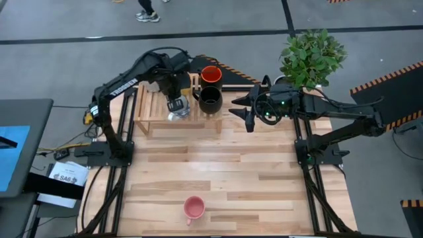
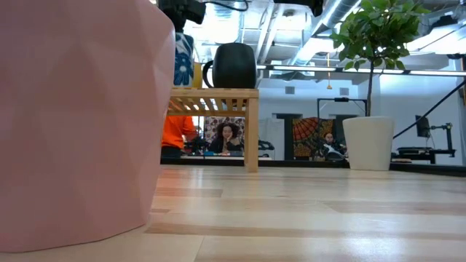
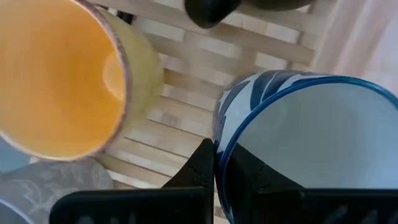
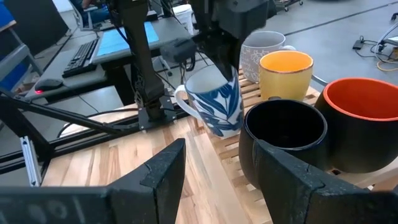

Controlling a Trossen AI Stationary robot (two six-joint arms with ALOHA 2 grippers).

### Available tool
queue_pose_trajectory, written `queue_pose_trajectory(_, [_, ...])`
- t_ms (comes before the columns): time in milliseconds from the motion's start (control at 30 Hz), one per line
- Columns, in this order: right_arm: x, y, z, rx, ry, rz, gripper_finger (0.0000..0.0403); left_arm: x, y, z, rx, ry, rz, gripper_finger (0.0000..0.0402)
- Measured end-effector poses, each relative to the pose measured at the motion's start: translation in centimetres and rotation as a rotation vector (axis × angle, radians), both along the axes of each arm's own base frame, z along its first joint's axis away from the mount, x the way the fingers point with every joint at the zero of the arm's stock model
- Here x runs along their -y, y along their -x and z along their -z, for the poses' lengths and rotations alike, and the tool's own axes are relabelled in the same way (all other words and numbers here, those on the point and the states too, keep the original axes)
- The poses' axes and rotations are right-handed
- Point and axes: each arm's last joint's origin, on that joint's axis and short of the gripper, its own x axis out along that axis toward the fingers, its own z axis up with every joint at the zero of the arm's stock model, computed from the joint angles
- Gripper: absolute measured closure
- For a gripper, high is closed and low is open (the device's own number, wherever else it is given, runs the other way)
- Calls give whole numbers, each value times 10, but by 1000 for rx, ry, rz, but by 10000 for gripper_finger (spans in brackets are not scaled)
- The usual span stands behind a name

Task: Place coffee mugs
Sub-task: Put the white mug on the shelf, then put the pink mug on the shelf

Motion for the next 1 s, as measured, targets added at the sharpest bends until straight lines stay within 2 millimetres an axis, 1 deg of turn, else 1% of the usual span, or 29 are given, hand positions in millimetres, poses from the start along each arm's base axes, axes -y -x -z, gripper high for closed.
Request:
queue_pose_trajectory(100, [0,0,0,0,-2,0,188,-2,-1,1,-8,-22,8,401])
queue_pose_trajectory(200, [0,0,0,0,-2,0,188,-7,-5,0,32,-43,1,401])
queue_pose_trajectory(433, [0,0,0,1,-2,0,188,-16,-2,2,36,-31,-10,396])
queue_pose_trajectory(700, [0,0,0,1,-1,0,188,-18,-4,2,31,-66,6,345])
queue_pose_trajectory(1000, [0,0,0,0,-1,-1,188,-19,-7,0,62,-90,26,300])
